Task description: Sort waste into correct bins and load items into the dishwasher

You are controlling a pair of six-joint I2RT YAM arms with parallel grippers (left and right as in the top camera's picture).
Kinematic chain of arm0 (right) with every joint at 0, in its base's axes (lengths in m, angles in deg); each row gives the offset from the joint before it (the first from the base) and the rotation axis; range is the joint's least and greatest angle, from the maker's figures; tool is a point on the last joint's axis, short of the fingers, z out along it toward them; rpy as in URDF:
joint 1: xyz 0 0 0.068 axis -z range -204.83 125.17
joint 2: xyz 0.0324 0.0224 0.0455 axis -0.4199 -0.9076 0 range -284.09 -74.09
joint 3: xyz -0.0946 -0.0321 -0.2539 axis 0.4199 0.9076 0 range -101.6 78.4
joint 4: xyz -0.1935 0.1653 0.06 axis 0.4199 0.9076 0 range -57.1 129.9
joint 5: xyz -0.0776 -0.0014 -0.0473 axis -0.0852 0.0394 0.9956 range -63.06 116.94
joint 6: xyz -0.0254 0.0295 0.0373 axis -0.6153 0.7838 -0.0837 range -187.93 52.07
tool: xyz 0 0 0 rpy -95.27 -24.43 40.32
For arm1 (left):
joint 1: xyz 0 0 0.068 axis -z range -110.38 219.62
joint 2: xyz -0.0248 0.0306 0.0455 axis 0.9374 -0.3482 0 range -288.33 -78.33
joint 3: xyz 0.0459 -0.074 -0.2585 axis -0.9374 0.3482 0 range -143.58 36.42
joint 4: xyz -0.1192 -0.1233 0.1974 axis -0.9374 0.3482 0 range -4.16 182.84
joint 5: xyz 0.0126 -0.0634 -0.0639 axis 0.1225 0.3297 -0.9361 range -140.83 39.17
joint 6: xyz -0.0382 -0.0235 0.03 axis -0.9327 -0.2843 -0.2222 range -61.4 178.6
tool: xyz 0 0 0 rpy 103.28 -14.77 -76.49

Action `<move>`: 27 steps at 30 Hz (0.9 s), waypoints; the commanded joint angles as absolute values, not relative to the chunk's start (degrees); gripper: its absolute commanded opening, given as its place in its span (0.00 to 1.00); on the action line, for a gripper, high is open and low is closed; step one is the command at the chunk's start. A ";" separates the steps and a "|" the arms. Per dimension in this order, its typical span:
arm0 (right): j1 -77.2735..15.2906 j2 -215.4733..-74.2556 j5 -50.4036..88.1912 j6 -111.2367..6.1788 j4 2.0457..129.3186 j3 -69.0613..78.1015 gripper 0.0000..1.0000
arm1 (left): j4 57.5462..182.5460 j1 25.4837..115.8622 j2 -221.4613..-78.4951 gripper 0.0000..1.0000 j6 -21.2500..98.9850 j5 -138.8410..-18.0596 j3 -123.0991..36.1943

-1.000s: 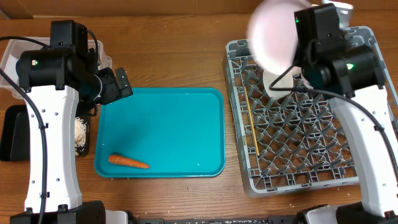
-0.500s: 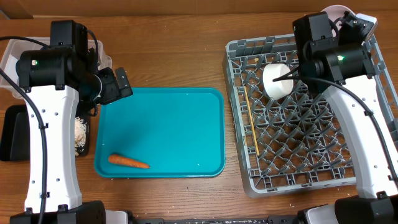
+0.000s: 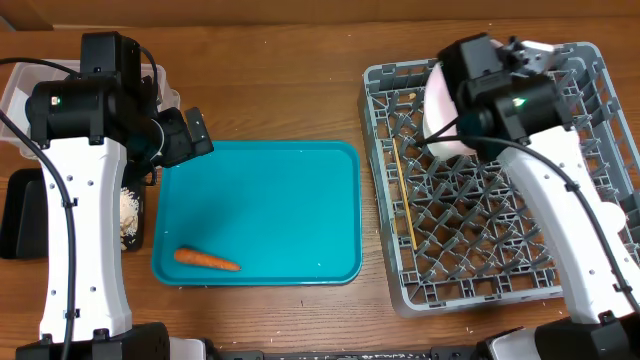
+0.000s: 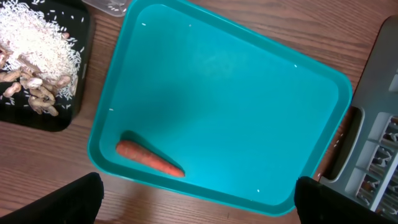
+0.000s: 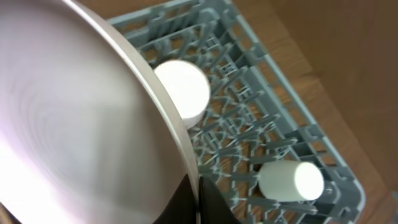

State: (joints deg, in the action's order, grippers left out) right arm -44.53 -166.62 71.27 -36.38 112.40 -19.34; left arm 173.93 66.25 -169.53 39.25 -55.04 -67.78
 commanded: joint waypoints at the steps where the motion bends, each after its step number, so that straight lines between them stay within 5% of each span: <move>1: -45.76 -166.58 71.06 -34.85 110.98 -16.28 0.04 | 173.89 66.27 -169.84 1.00 39.75 -54.89 -67.54; 27: -52.79 -166.75 80.26 -25.84 108.45 -4.71 0.04 | 174.33 66.27 -169.84 1.00 40.87 -54.89 -67.54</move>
State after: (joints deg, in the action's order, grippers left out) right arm -52.73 -166.64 77.59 -28.27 108.49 -6.09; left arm 174.20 66.25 -169.53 39.47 -55.06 -67.78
